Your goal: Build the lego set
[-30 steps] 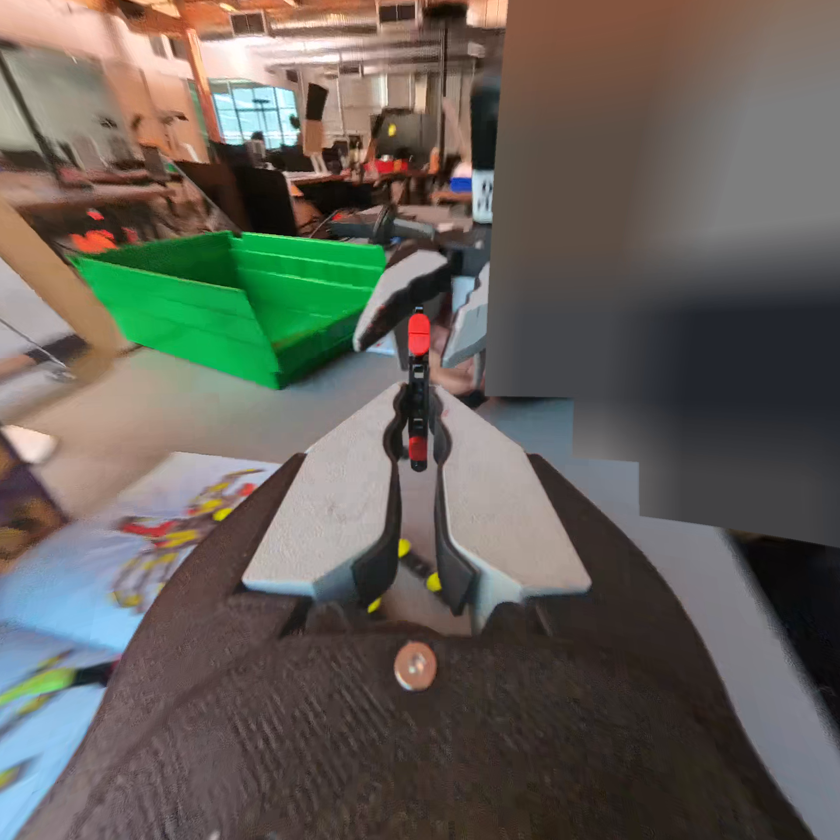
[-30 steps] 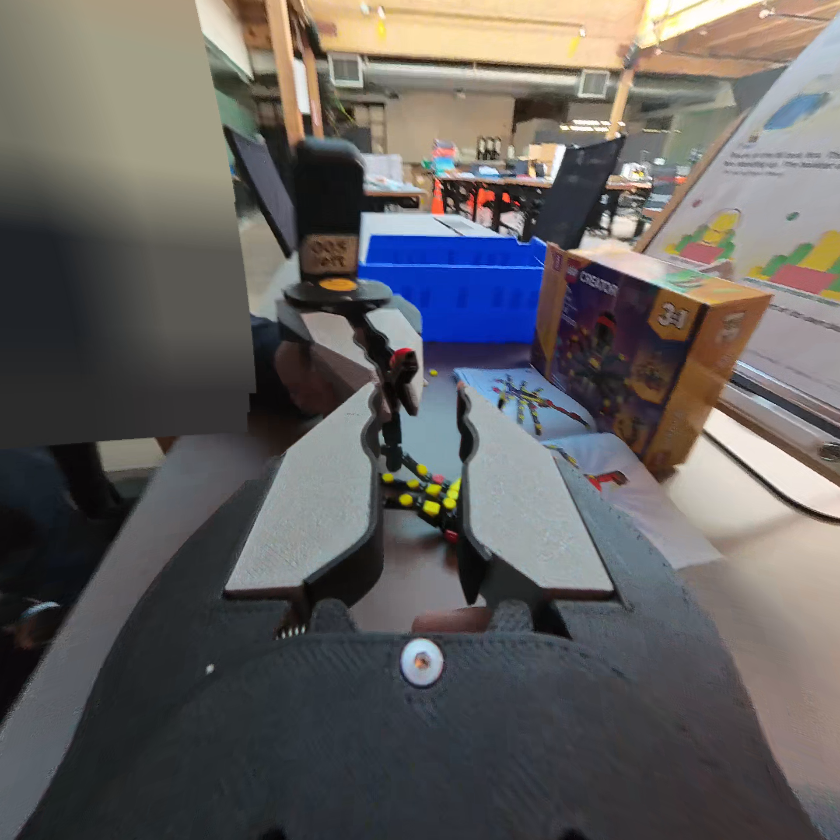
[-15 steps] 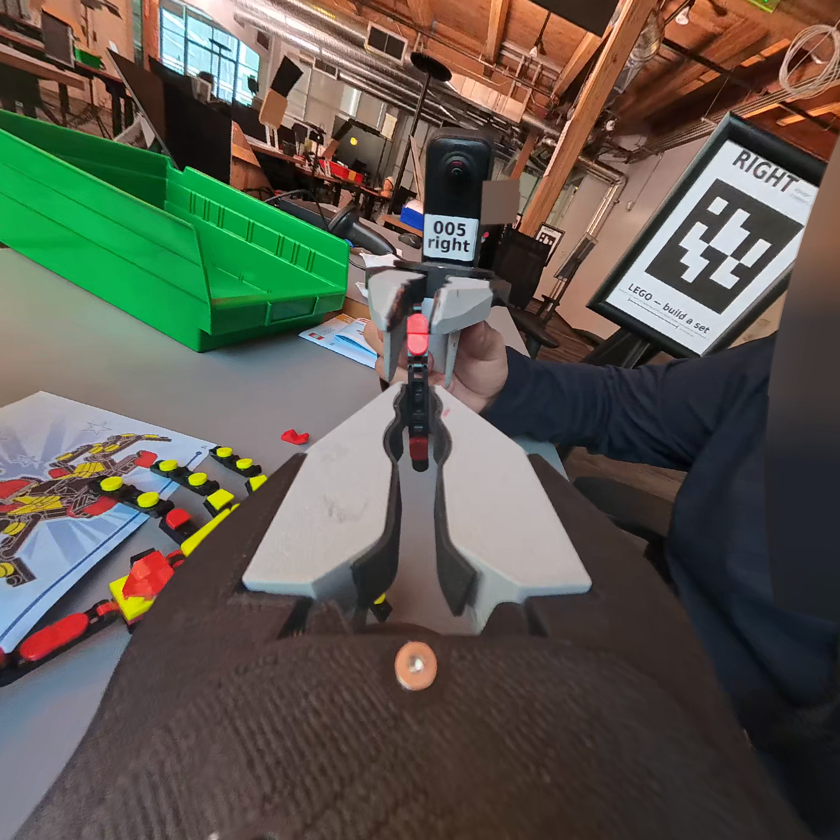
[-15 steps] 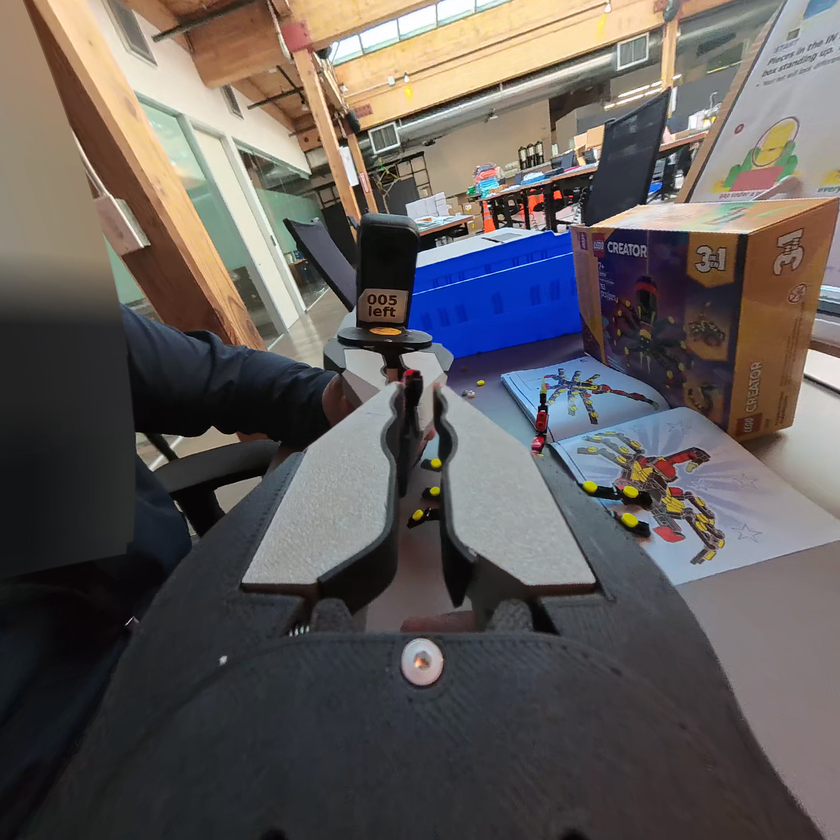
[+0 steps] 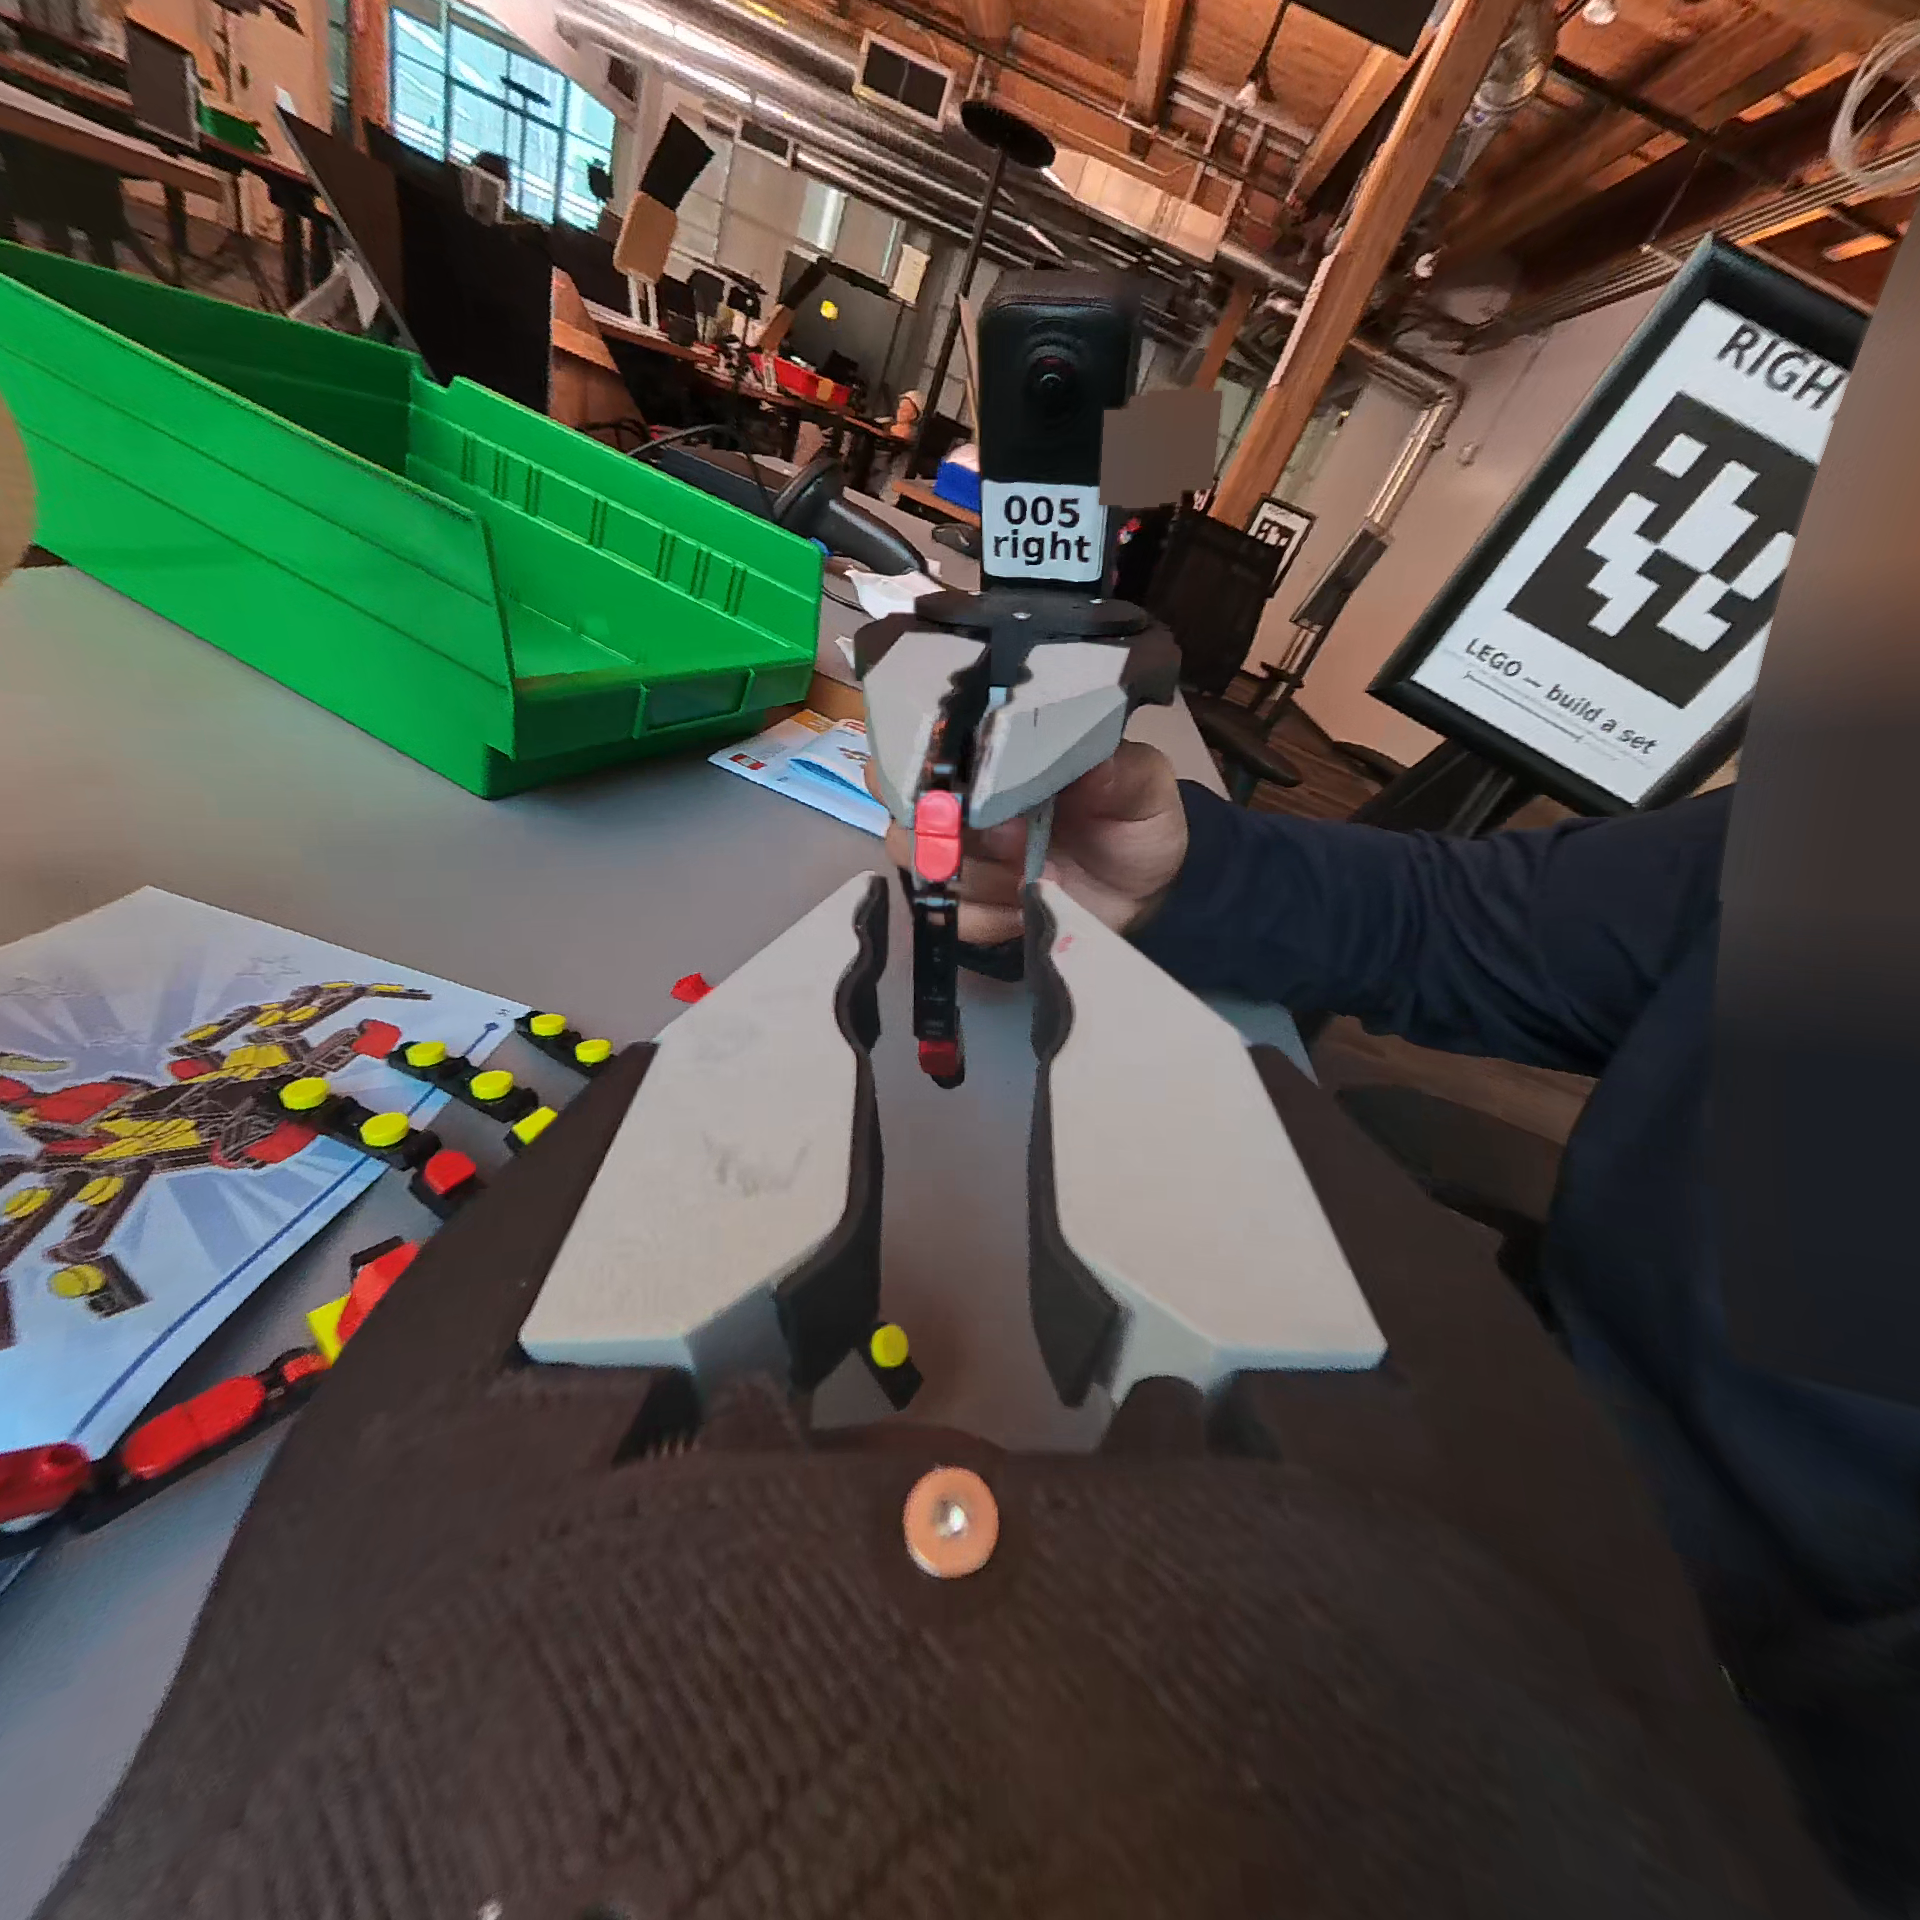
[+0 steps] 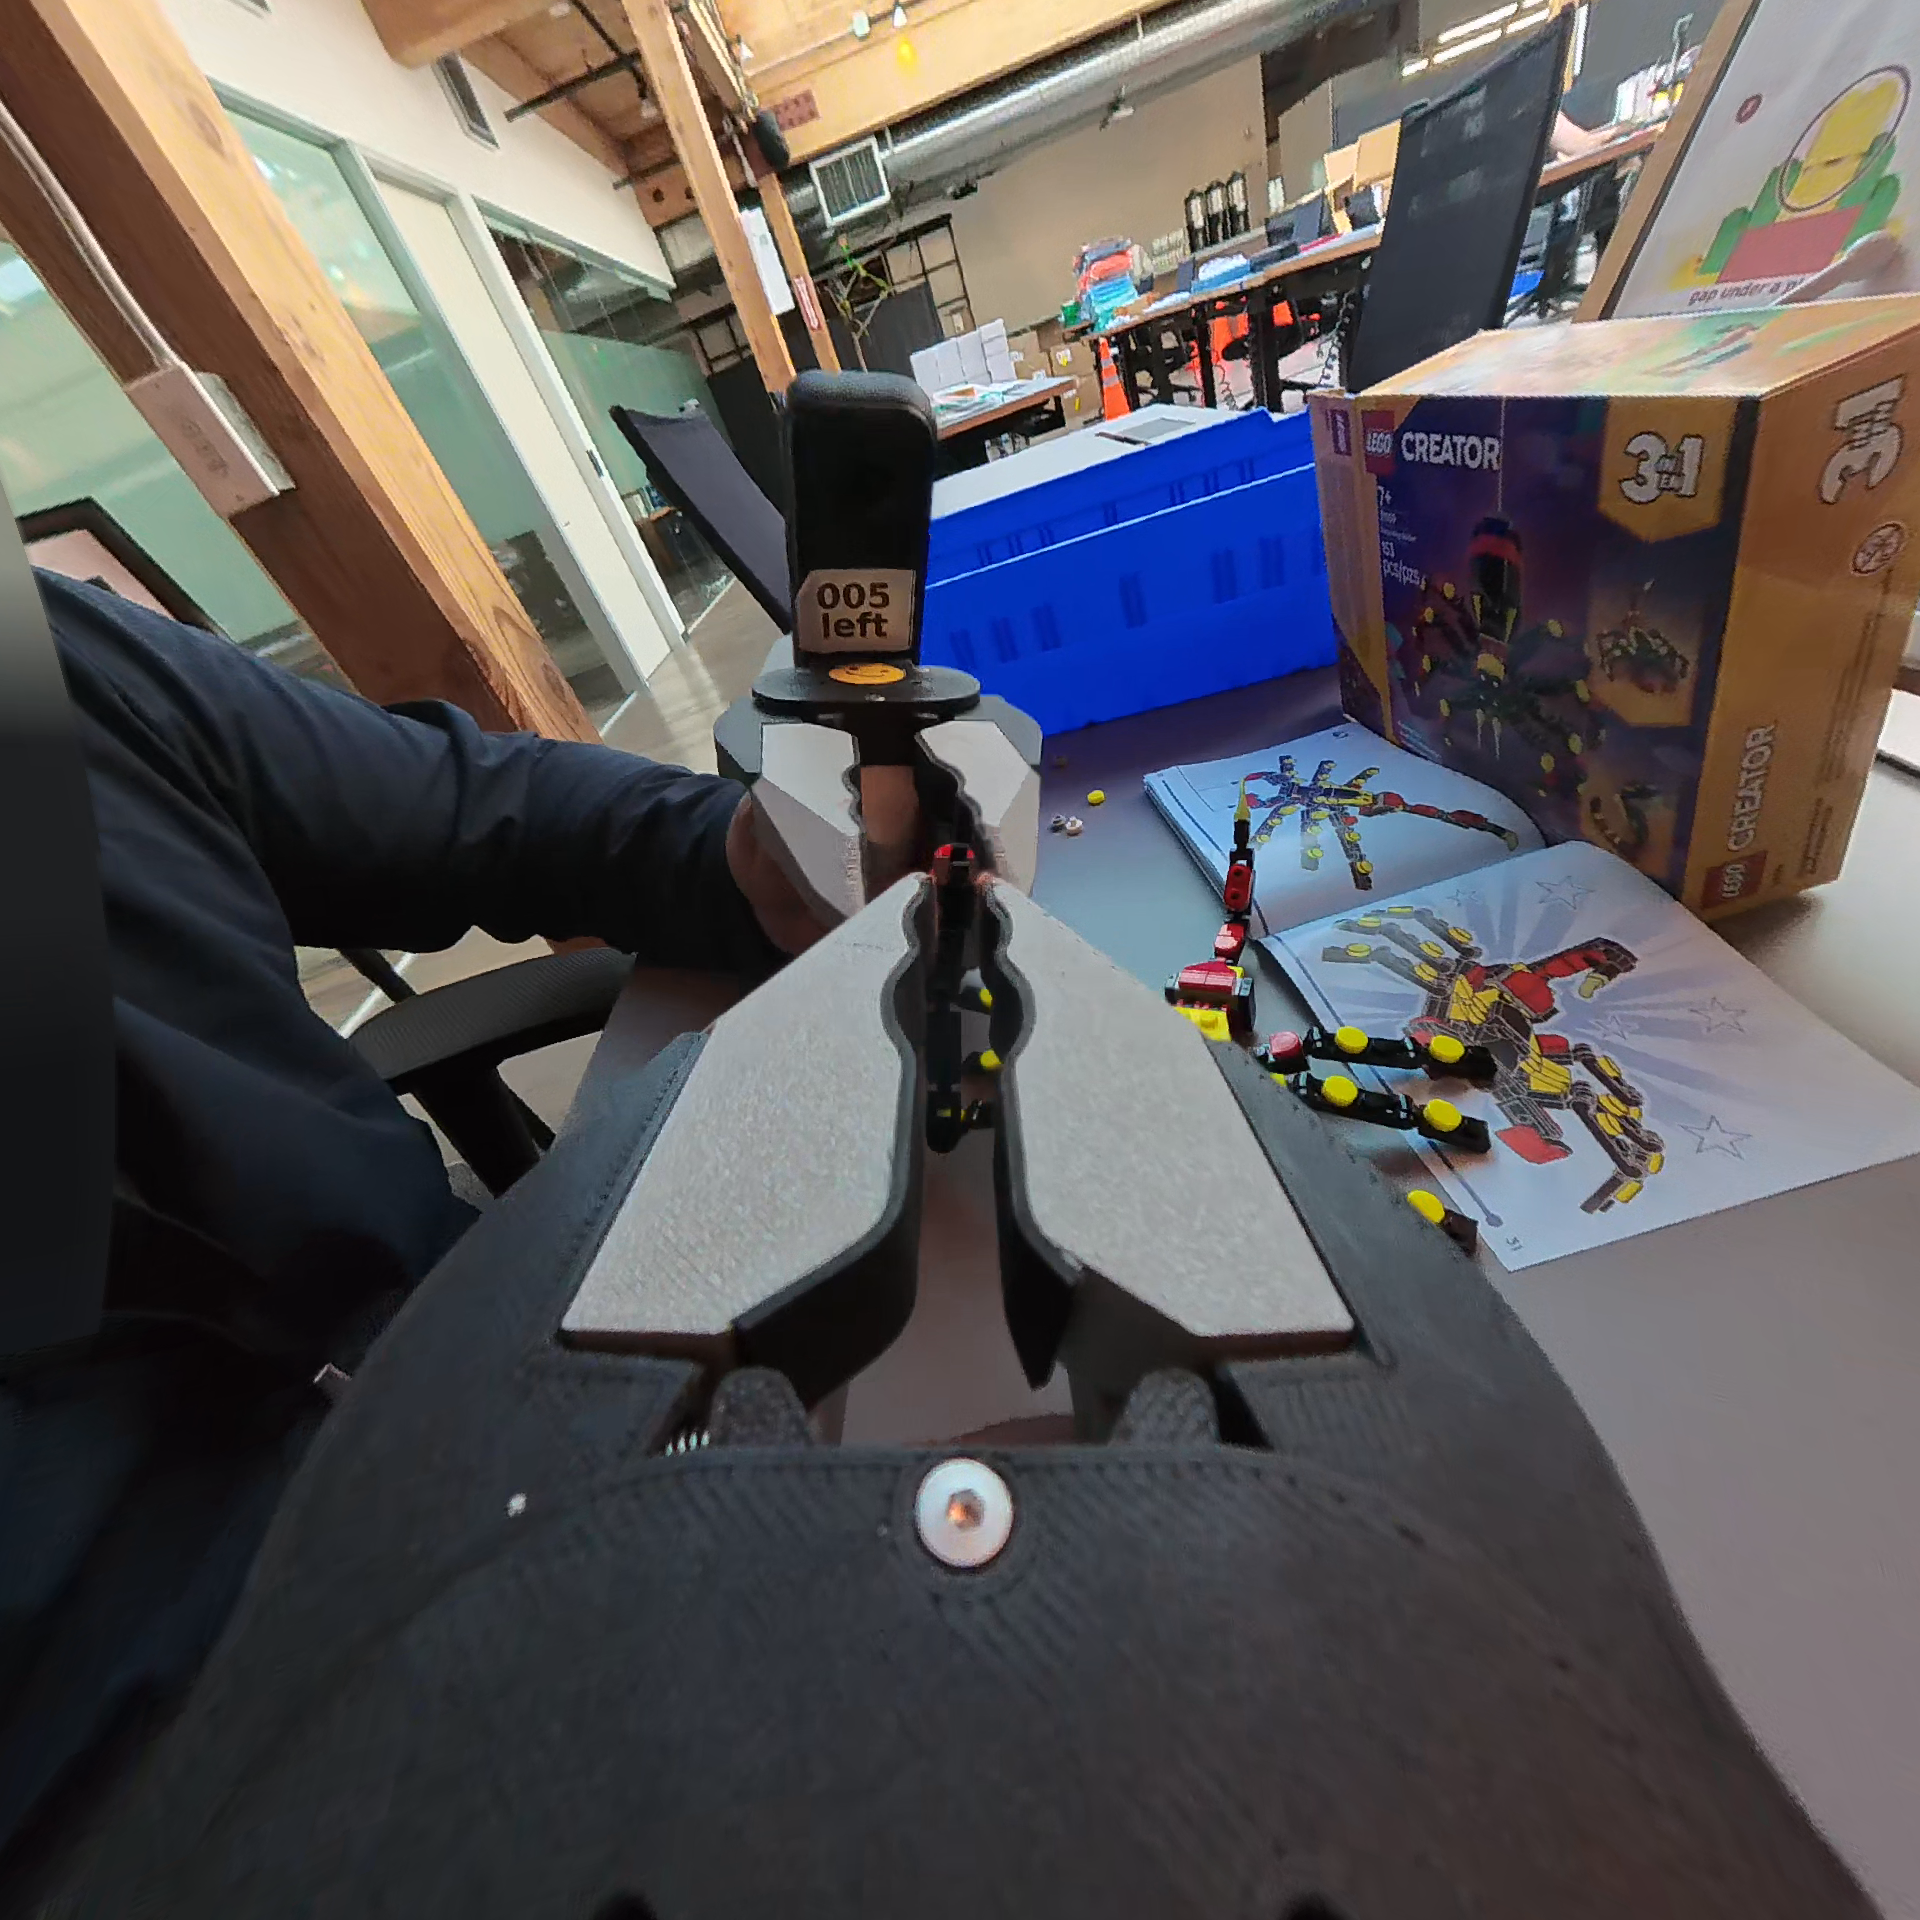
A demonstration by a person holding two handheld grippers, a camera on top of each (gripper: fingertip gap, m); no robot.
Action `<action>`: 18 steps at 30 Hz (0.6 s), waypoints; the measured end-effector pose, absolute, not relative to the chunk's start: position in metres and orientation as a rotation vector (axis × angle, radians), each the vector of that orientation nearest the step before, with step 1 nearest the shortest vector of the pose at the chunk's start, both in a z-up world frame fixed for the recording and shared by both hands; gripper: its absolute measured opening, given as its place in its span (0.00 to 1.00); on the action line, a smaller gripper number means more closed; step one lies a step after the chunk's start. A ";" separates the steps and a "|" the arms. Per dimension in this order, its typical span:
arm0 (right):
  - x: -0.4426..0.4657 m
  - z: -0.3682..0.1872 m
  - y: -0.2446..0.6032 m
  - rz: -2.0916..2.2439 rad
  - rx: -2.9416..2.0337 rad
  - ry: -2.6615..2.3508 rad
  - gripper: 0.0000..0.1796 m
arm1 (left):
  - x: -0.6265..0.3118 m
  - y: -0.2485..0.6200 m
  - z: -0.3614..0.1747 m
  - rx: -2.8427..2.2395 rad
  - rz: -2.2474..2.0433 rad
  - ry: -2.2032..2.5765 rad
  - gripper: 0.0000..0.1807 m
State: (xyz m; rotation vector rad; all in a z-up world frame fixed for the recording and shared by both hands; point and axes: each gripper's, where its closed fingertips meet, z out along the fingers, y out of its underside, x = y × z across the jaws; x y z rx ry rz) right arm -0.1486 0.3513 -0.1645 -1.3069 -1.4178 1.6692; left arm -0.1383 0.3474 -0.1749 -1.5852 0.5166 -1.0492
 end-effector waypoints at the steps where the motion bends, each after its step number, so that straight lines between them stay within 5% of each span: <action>1: -0.149 -0.166 0.350 1.662 -1.310 -1.434 0.02 | -0.139 0.348 -0.175 -1.587 -1.041 0.517 0.13; 6: -0.151 -0.176 0.343 1.621 -1.328 -1.513 0.02 | -0.144 0.347 -0.172 -1.563 -0.974 0.539 0.03; 18: -0.151 -0.174 0.342 1.676 -1.361 -1.497 0.02 | -0.141 0.345 -0.177 -1.589 -0.979 0.582 0.03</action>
